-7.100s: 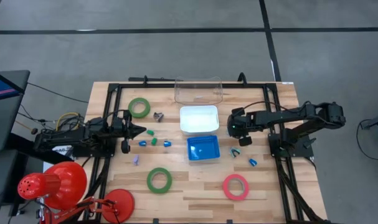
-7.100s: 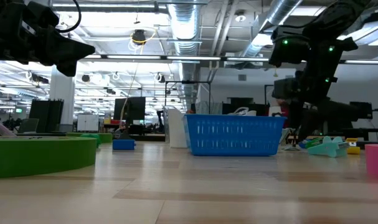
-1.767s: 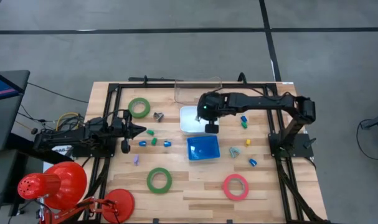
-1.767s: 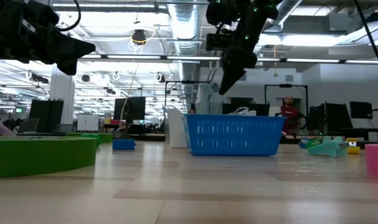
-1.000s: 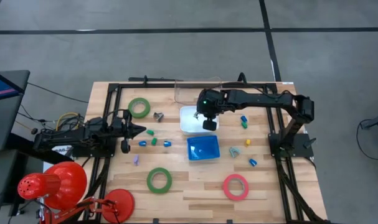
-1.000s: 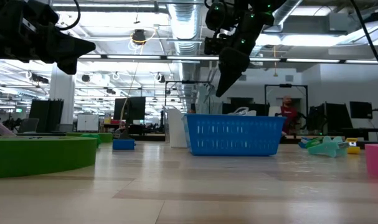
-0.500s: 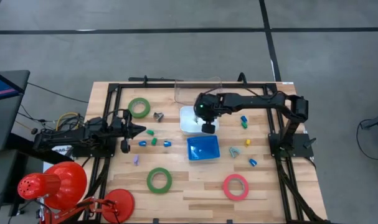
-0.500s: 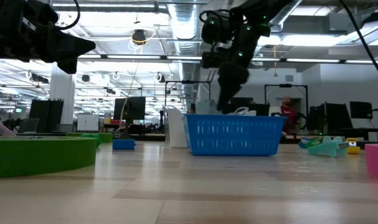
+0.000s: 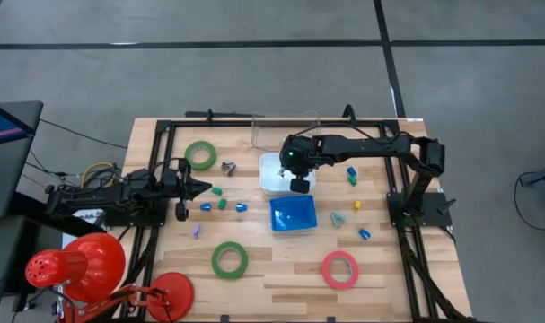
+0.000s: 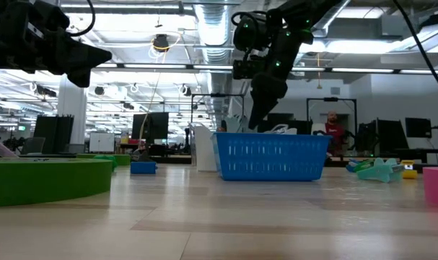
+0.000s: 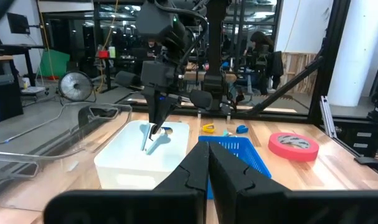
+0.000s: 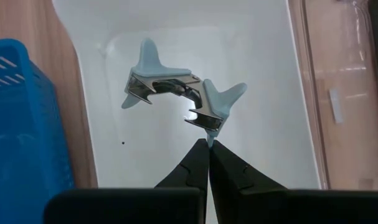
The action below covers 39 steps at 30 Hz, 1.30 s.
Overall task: Pick and place Stapler, Stapler remover, tape
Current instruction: Put the gray staple remover into the white bin
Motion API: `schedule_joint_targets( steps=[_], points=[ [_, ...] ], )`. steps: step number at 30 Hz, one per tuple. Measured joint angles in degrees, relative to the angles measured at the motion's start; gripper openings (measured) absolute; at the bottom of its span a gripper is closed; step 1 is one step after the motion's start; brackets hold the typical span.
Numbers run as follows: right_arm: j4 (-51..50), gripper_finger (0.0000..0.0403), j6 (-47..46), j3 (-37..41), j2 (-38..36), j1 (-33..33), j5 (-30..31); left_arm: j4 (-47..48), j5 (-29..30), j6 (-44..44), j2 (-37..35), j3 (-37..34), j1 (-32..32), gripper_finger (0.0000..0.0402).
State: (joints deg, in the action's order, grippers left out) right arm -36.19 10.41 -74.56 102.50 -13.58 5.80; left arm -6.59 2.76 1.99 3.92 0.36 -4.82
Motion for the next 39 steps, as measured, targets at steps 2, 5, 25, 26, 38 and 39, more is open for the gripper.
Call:
schedule_joint_targets(
  steps=[2,5,25,26,38,39],
  points=[
    [0.0,0.0,0.0,0.0,0.0,0.0,0.0,0.1,0.0,0.0,0.0,0.0,0.0,0.0003],
    [0.0,0.0,0.0,0.0,0.0,0.0,0.0,0.1,0.0,0.0,0.0,0.0,0.0,0.0003],
    [0.0,0.0,0.0,0.0,0.0,0.0,-1.5,0.1,0.0,0.0,0.0,0.0,0.0,0.0003],
    [0.1,0.0,0.0,0.0,0.0,0.0,-1.5,0.0,0.0,0.0,0.0,0.0,0.0,0.0003],
    [1.8,0.0,0.0,0.0,0.0,0.0,-1.4,0.0,0.0,0.0,0.0,0.0,0.0,0.0003],
    [2.0,0.0,0.0,0.0,0.0,-0.1,-1.4,0.1,0.0,0.0,0.0,0.0,0.0,0.0003]
  ],
)
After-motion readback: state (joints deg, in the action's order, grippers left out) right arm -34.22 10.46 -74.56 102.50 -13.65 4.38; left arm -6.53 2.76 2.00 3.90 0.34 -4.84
